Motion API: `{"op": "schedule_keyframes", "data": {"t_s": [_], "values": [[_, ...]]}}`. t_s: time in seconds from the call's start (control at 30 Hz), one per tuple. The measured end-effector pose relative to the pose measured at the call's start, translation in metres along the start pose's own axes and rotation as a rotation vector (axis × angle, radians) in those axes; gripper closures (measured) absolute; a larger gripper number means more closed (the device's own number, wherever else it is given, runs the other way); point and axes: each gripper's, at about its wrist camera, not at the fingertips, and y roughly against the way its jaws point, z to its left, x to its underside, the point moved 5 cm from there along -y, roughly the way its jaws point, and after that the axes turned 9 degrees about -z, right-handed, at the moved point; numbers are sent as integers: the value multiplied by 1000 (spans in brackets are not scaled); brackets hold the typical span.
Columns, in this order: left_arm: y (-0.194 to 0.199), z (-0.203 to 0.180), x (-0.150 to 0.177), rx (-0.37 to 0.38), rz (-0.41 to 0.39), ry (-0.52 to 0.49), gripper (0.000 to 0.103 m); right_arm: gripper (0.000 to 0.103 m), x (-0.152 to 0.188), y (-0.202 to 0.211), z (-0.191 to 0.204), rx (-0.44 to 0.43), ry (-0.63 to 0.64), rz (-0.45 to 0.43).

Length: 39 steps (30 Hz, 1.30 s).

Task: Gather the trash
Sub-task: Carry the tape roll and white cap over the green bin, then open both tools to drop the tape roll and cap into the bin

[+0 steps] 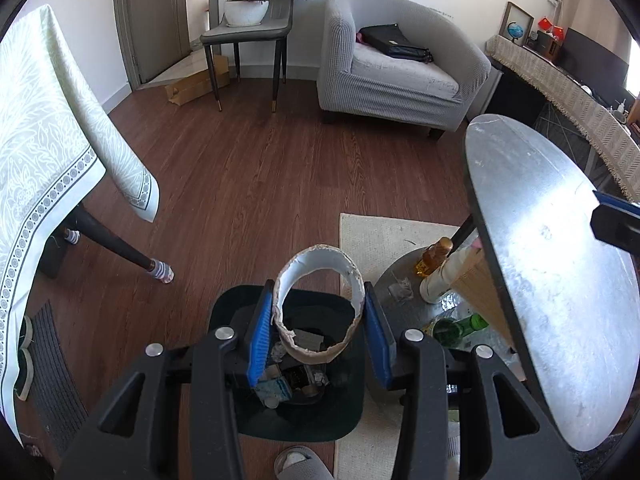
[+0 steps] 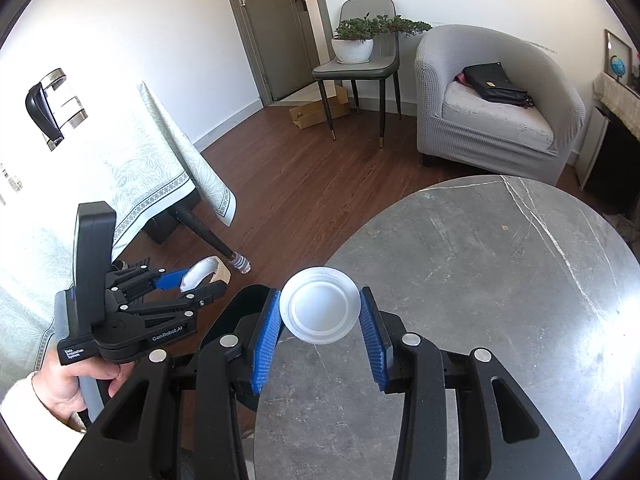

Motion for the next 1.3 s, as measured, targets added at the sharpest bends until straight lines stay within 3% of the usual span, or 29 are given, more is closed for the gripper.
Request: {"op": "schedule_keyframes", "data": {"t_s": [0.33,0.5,0.9,1.03,1.3], "values": [[-28,33,40,-17,161,20,59,63,-2,-22,36,-48,28,28],[-48,47,67,19,285,75,59,63,-1,-34,49,-58,41,45],[-70,71,114,18,427,69,59,63,-3,-59,83,-86,74,72],[-72,76,119,16,430,41,55,63,3,-73,89,-80,76,100],[-51,105,103,-35,336,119,52,63,19,-107,101,-68,89,161]]}}
